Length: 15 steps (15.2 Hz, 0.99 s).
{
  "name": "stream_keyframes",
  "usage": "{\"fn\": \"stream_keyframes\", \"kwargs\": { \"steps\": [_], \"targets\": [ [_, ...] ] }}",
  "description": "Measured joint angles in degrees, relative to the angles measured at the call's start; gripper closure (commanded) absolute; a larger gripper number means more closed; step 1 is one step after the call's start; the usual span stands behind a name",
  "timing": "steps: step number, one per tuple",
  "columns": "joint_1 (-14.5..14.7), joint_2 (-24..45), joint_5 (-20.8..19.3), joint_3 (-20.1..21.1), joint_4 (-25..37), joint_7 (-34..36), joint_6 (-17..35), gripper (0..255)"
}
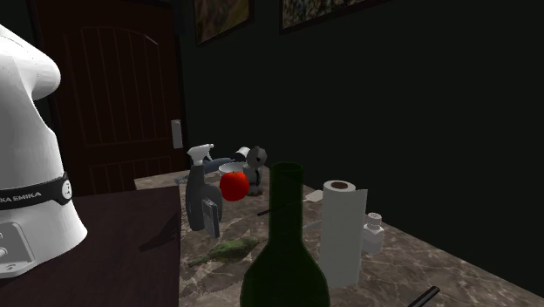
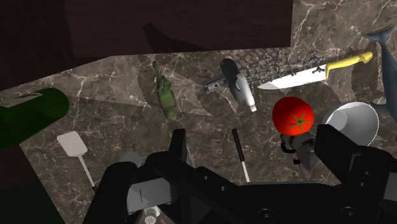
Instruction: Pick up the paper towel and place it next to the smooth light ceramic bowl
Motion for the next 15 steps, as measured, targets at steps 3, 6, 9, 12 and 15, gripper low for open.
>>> {"fn": "stream_keyframes", "kwargs": {
  "steps": [3,6,9,12,15],
  "targets": [
    [-0.3,1.3,-0.5,-0.6,-0.4,-0.8,1.6,0],
    [-1.0,5.2,-1.5,-1.8,-1.4,-2.5,6.4,0],
    [-1.8,9.6,-2.5,-3.2,-1.9,-4.4,11.2,0],
    [-2.7,15.2,-3.4,-4.9,-1.6,-6.7,16.4,0],
    [-3.2,21.3,-3.9,-6.3,-0.4,-8.5,21.3,0]
  ]
}}
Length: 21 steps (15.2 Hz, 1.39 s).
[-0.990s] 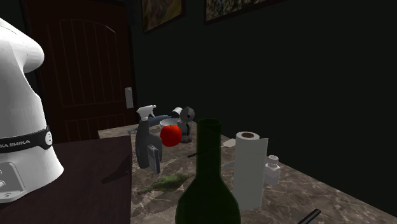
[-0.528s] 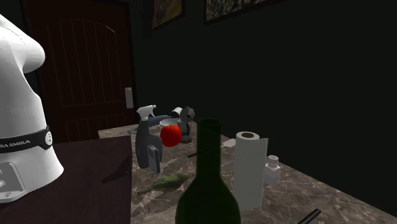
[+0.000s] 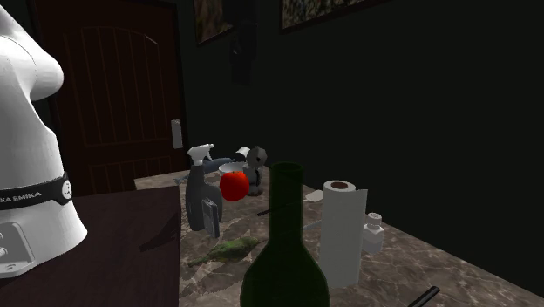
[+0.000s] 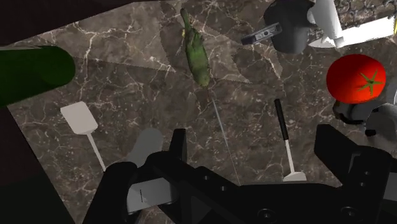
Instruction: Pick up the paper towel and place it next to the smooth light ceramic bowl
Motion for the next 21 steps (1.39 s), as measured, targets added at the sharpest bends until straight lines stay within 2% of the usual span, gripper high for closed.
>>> {"fn": "stream_keyframes", "kwargs": {
  "steps": [10,16,21],
  "targets": [
    [-1.9,19.2,0.7,-4.3,7.0,-6.7,12.0,0],
    [-3.3,32.8,3.1,-5.5,15.6,-10.7,16.8,0],
    [-5.3,44.4,5.3,-5.7,25.6,-13.7,18.1,0]
  ]
}}
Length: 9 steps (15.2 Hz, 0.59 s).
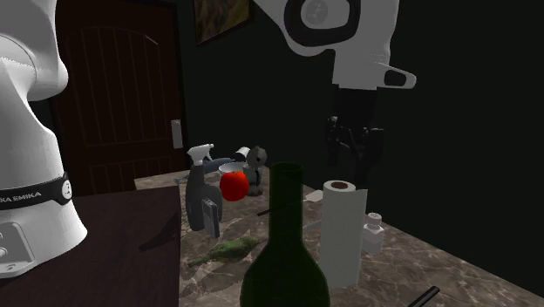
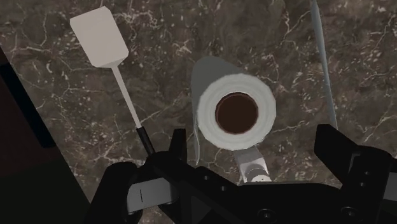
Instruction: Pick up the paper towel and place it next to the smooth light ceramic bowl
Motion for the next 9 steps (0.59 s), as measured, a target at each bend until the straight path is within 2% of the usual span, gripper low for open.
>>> {"fn": "stream_keyframes", "kwargs": {
  "steps": [3,9],
  "targets": [
    [-0.6,2.7,0.5,0.1,1.6,-0.8,1.0,0],
    [-0.8,5.3,1.3,0.5,0.7,-1.4,4.5,0]
  ]
}}
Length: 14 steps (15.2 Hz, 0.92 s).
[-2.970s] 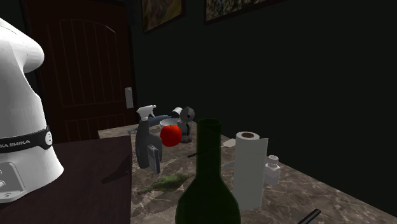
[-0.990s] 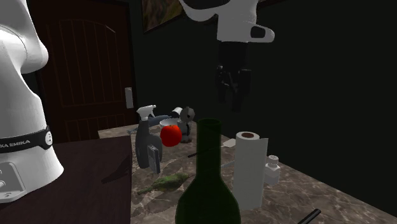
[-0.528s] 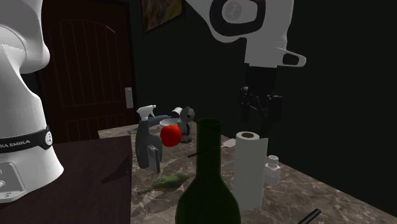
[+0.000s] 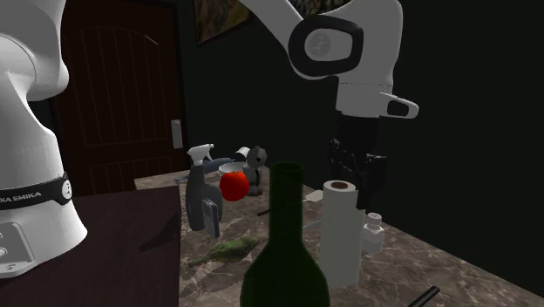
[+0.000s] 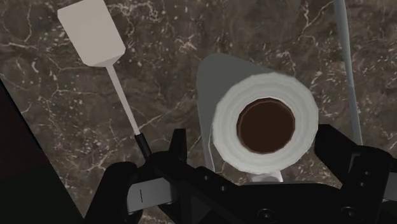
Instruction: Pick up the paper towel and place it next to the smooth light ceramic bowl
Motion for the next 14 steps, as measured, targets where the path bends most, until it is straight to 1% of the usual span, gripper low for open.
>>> {"fn": "stream_keyframes", "kwargs": {
  "steps": [6,7,14],
  "targets": [
    [0.0,0.3,0.1,0.1,-0.3,0.0,0.6,0],
    [0.0,0.3,0.1,0.1,-0.3,0.0,0.6,255],
    [0.0,0.3,0.1,0.0,-0.2,0.0,0.6,255]
  ]
}}
